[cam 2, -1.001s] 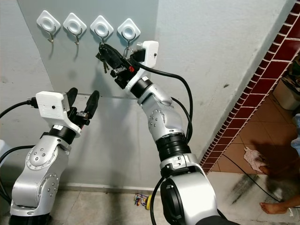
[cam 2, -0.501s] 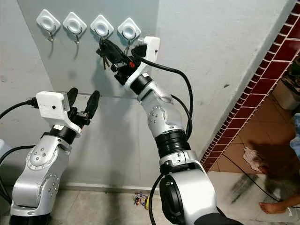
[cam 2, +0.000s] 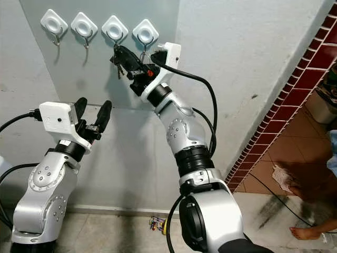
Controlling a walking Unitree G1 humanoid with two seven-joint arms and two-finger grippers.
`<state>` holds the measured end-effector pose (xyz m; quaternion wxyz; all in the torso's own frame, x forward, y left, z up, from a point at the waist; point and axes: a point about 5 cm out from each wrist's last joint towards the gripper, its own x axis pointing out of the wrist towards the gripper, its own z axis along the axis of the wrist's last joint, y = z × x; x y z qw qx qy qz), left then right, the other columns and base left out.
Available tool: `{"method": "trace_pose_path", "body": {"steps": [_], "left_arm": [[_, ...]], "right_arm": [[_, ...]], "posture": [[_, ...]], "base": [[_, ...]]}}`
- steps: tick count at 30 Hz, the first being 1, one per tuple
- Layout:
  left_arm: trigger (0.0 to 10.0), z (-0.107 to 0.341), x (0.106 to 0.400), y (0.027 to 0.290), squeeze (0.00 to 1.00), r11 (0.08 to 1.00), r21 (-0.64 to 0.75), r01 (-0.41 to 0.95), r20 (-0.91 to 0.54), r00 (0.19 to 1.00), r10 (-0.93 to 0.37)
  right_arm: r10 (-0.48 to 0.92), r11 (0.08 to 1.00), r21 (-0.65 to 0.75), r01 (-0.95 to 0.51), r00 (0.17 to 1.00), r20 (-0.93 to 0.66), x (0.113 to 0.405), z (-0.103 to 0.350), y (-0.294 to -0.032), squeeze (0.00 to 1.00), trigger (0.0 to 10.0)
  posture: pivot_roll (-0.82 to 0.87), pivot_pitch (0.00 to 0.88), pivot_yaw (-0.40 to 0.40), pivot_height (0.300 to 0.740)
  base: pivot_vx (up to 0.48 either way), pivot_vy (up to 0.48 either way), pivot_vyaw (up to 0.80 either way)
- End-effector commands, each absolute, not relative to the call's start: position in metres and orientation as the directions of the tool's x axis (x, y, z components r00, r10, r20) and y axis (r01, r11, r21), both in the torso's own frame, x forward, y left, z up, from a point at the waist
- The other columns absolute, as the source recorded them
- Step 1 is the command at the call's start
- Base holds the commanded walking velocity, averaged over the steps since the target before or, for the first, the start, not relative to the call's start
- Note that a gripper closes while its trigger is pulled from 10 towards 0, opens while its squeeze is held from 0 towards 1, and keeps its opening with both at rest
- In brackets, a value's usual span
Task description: Hang keys on a hook
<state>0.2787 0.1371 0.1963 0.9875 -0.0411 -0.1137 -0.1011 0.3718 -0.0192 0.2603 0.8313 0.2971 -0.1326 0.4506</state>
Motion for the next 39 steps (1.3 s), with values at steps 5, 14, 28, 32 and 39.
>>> {"method": "trace_pose_path", "body": {"steps": [5,14,28,32,39], "left_arm": [[10.0,0.198,0.277,0.137,0.0,0.978,-0.057,0.201,0.236,0.954,-0.182],[10.0,0.199,0.276,0.137,0.0,0.979,-0.052,0.199,0.236,0.955,-0.182],[10.0,0.2,0.275,0.138,0.0,0.98,-0.047,0.193,0.235,0.956,-0.177],[10.0,0.199,0.276,0.138,0.0,0.98,-0.046,0.192,0.234,0.956,-0.176],[10.0,0.193,0.276,0.14,0.0,0.987,-0.025,0.161,0.217,0.964,-0.152]], "right_arm": [[0.648,0.358,0.428,-0.83,0.551,0.526,0.371,0.27,-0.014,0.0,10.0],[0.654,0.254,0.552,-0.794,0.561,0.507,0.371,0.261,-0.013,0.0,10.0],[0.681,0.244,0.544,-0.803,0.541,0.493,0.365,0.25,-0.011,1.0,10.0],[0.686,0.291,0.493,-0.82,0.538,0.49,0.363,0.246,-0.012,1.0,10.0],[0.721,0.393,0.411,-0.822,0.553,0.418,0.358,0.22,-0.018,1.0,10.0]], "posture": [[-0.03,0.024,-0.06,0.74],[-0.03,0.031,-0.057,0.74],[-0.02,0.028,-0.059,0.74],[-0.02,0.026,-0.058,0.74],[-0.01,0.014,-0.058,0.74]], "base": [[0.0,0.0,0.0],[0.0,0.0,0.0],[0.0,0.0,0.0],[0.0,0.0,0.0],[0.0,0.0,0.0]]}}
